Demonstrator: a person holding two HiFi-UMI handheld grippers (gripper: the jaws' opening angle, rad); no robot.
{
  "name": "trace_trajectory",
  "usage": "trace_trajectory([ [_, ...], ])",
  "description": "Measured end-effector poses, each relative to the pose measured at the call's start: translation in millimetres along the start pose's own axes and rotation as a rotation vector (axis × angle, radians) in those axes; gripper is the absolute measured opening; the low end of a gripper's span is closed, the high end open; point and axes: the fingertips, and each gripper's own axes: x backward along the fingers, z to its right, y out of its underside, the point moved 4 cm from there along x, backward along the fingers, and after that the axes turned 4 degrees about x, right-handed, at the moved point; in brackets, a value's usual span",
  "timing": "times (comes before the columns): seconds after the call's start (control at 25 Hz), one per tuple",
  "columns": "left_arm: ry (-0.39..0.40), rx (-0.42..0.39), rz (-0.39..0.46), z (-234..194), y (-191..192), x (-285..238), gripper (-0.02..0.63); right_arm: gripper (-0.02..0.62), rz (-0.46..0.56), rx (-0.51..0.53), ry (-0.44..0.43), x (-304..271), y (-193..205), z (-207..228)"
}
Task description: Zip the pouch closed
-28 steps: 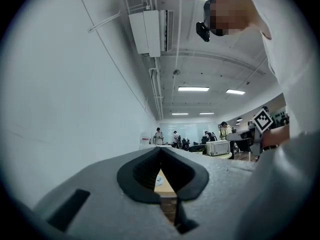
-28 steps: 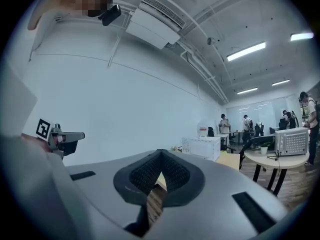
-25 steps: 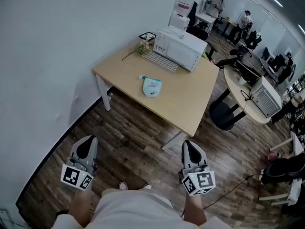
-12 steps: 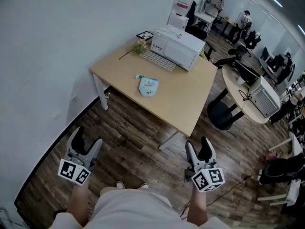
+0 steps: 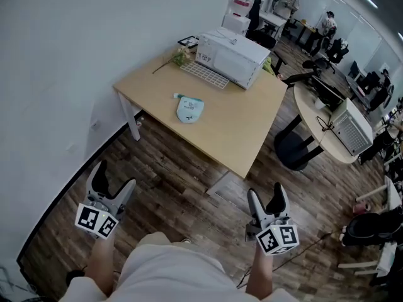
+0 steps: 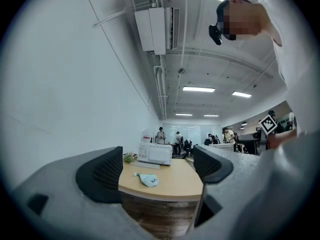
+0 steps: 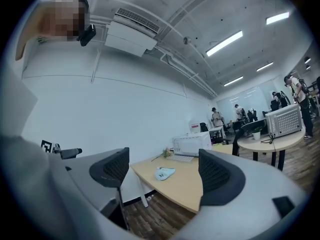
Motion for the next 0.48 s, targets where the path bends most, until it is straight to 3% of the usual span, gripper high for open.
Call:
trace_trajectory([
  [0.24,-0.02,-0.003,-0.063,-0.4,21.8,-14.9,0.436,0.413,-0.035,-0.014,-0.009,-21.0,17.5,13.2],
  [0.48,-0.004,0.031,-0.076,-27.0,45.6,-75.3,0.436,0.413,-0.092,-0.003,-0.049,-77.3,34.4,7.5],
])
